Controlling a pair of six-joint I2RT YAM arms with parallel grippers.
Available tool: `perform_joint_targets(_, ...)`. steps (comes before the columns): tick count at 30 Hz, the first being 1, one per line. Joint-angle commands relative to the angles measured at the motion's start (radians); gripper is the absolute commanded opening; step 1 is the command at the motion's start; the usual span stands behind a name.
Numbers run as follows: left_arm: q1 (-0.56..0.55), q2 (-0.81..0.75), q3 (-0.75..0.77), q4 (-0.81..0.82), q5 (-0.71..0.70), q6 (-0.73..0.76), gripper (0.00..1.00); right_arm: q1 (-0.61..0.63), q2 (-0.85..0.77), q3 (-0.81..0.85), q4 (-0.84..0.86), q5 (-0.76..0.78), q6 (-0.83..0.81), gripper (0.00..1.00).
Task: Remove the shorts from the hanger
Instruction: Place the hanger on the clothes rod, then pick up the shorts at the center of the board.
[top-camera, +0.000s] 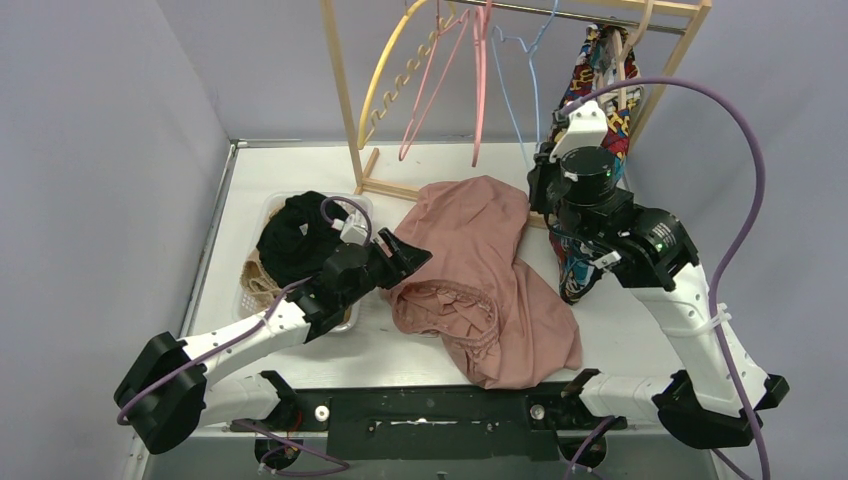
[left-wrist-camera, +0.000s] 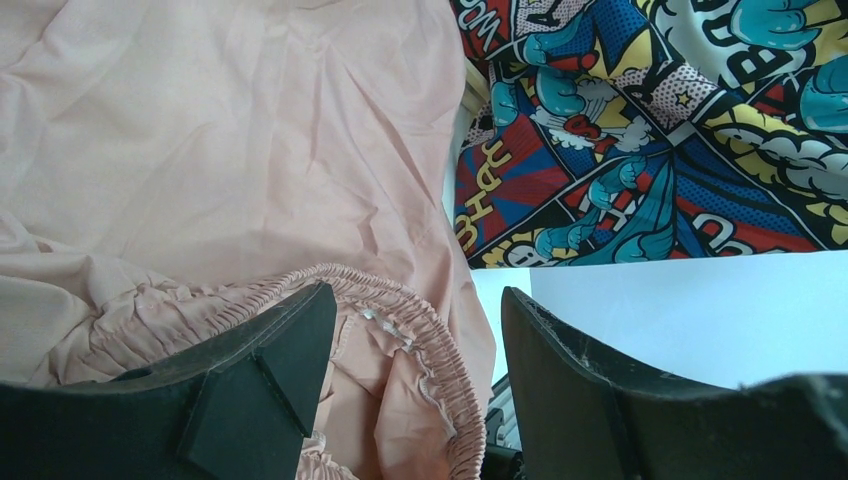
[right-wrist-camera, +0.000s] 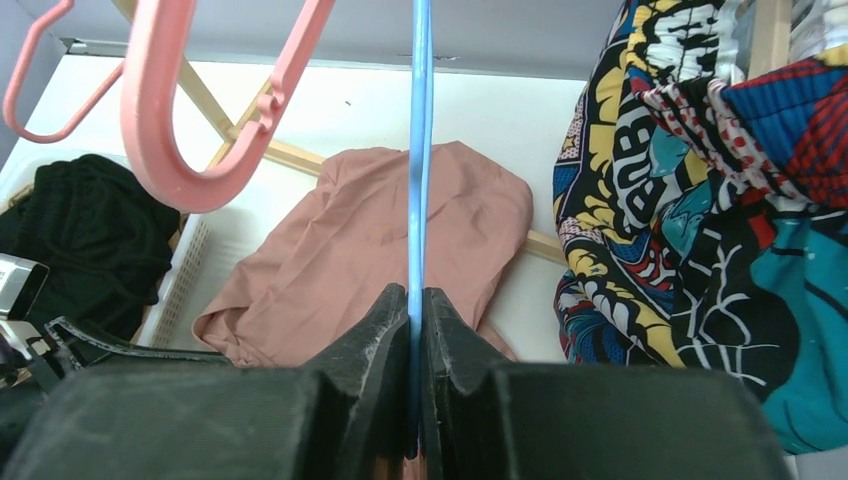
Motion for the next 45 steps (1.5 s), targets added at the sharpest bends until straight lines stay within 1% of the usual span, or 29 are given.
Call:
perform_joint_targets(1, 0.01, -0.033, 0.024, 0.023, 0.004, 0.025, 0.61, 0.0, 0.013, 0.092, 0.006, 0.012, -0.02, 0.0)
perform_joint_targets(5, 0.012, -0.033, 0.036, 0.002, 0.005, 0.034, 0.61, -0.054, 0.056, 0.13, -0.015, -0.01, -0.001, 0.0)
perform_joint_targets(7, 0.012, -0.028, 0.047, -0.018, 0.008, 0.047, 0.62, -0.11, 0.099, 0.156, -0.033, -0.079, 0.013, 0.0)
perform_joint_targets(9, 0.012, -0.027, 0.048, -0.032, 0.012, 0.056, 0.63, -0.138, 0.126, 0.168, -0.049, -0.118, 0.029, 0.0)
perform_joint_targets(13, 0.014, -0.036, 0.048, -0.047, 0.015, 0.071, 0.63, -0.157, 0.14, 0.164, -0.051, -0.164, 0.041, 0.0)
perform_joint_targets(16, 0.015, -0.041, 0.048, -0.049, 0.02, 0.072, 0.65, -0.158, 0.132, 0.131, -0.049, -0.189, 0.045, 0.01)
perform_joint_targets(18, 0.015, -0.038, 0.048, -0.045, 0.036, 0.084, 0.67, -0.159, 0.116, 0.104, -0.049, -0.192, 0.051, 0.06)
perform_joint_targets(20, 0.015, -0.032, 0.048, -0.052, 0.055, 0.1, 0.68, -0.16, 0.093, 0.077, -0.038, -0.197, 0.056, 0.13)
perform_joint_targets(21, 0.015, -0.028, 0.073, -0.06, 0.061, 0.107, 0.69, -0.16, 0.076, 0.063, -0.026, -0.202, 0.059, 0.17)
perform_joint_targets(24, 0.015, -0.017, 0.087, -0.087, 0.074, 0.126, 0.72, -0.162, 0.015, 0.01, 0.02, -0.218, 0.072, 0.34)
perform_joint_targets(25, 0.015, -0.016, 0.092, -0.098, 0.079, 0.135, 0.74, -0.163, -0.006, -0.011, 0.034, -0.226, 0.075, 0.42)
perform_joint_targets(28, 0.014, -0.022, 0.098, -0.147, 0.098, 0.156, 0.75, -0.164, -0.09, -0.107, 0.087, -0.26, 0.096, 0.61)
perform_joint_targets(30, 0.013, -0.037, 0.093, -0.18, 0.11, 0.158, 0.75, -0.163, -0.162, -0.21, 0.134, -0.288, 0.112, 0.65)
perform_joint_targets(35, -0.01, -0.074, 0.078, -0.296, 0.146, 0.123, 0.75, -0.163, -0.359, -0.469, 0.236, -0.356, 0.173, 0.68)
perform_joint_targets(39, -0.086, -0.087, 0.07, -0.367, 0.124, 0.107, 0.75, -0.164, -0.502, -0.646, 0.296, -0.453, 0.233, 0.69)
perform_joint_targets(42, -0.144, -0.087, 0.03, -0.33, 0.132, 0.038, 0.75, -0.162, -0.58, -0.768, 0.312, -0.551, 0.292, 0.68)
perform_joint_targets(45, -0.181, -0.084, -0.063, -0.206, 0.171, -0.101, 0.75, -0.161, -0.609, -0.875, 0.325, -0.635, 0.344, 0.67)
